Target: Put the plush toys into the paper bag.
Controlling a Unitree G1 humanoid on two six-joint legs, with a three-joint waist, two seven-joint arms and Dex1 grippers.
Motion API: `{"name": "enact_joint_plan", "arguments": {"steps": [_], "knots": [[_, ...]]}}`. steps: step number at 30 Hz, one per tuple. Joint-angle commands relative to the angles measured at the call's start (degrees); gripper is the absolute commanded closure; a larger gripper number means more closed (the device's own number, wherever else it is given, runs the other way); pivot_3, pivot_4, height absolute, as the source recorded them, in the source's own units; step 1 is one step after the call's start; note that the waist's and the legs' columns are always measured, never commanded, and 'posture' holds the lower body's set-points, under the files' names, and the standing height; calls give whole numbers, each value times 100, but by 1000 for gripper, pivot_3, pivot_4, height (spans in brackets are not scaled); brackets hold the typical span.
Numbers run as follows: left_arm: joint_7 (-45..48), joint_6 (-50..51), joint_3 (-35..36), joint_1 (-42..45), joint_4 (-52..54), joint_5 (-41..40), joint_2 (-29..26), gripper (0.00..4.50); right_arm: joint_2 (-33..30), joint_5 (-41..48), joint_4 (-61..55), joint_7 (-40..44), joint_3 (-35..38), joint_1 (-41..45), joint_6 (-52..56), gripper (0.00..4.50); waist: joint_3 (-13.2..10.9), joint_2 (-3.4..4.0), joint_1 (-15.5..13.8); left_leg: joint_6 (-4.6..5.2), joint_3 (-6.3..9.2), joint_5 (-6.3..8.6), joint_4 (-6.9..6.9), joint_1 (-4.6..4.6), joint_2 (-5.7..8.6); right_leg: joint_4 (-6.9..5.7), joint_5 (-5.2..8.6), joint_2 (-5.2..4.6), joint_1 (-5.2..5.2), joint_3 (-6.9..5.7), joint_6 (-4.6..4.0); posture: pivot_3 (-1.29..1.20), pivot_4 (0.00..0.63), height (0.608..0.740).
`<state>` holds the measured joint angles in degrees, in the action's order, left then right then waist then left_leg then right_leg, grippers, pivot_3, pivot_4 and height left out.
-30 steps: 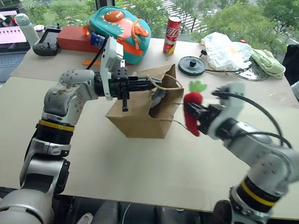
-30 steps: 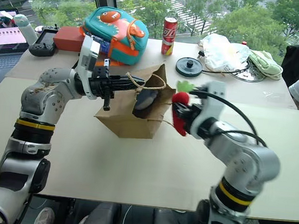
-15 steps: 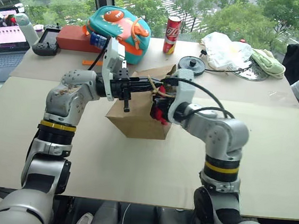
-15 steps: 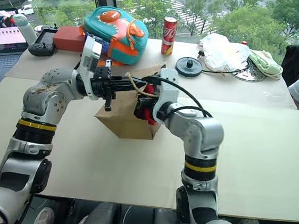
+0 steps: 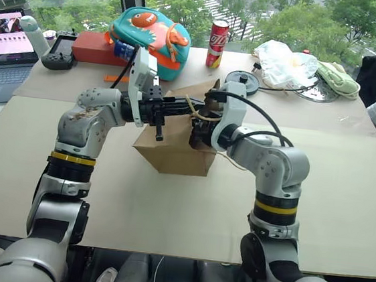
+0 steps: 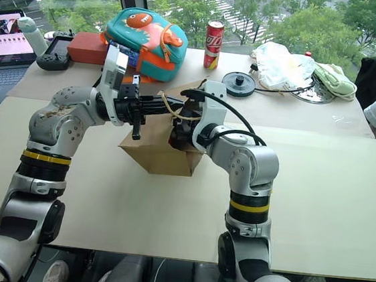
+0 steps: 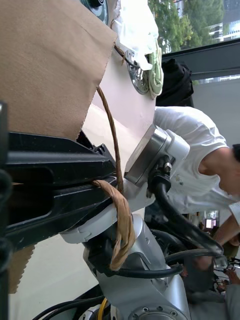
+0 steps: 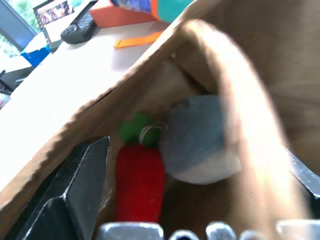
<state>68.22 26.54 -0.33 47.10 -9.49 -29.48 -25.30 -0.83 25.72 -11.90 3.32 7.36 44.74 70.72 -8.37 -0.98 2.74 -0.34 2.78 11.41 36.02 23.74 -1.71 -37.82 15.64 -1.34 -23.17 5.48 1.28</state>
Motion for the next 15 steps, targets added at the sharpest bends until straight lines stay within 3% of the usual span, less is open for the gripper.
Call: {"name": "enact_joint_plan", "arguments": {"steps": [1,10,15], "knots": [[-3,-25,13,98,186,-49,-21,4500,-343,192,-758,99,242,26,274,48,0,0,-9,0,0,0,0,1,0,1,0,0,0,0,0,0,150,739],[72,-71,-62,71,144,-1,-49,4500,-1521,937,-2593,833,818,-1089,1352,48,0,0,-8,0,-1,0,-4,7,1,20,0,-1,1,2,1,0,150,739],[177,-143,-267,33,156,106,-21,4500,-1440,1445,-3477,1107,1685,-1603,1958,48,0,-1,-6,0,0,0,-1,-2,-1,31,3,4,4,3,3,0,150,739]]}}
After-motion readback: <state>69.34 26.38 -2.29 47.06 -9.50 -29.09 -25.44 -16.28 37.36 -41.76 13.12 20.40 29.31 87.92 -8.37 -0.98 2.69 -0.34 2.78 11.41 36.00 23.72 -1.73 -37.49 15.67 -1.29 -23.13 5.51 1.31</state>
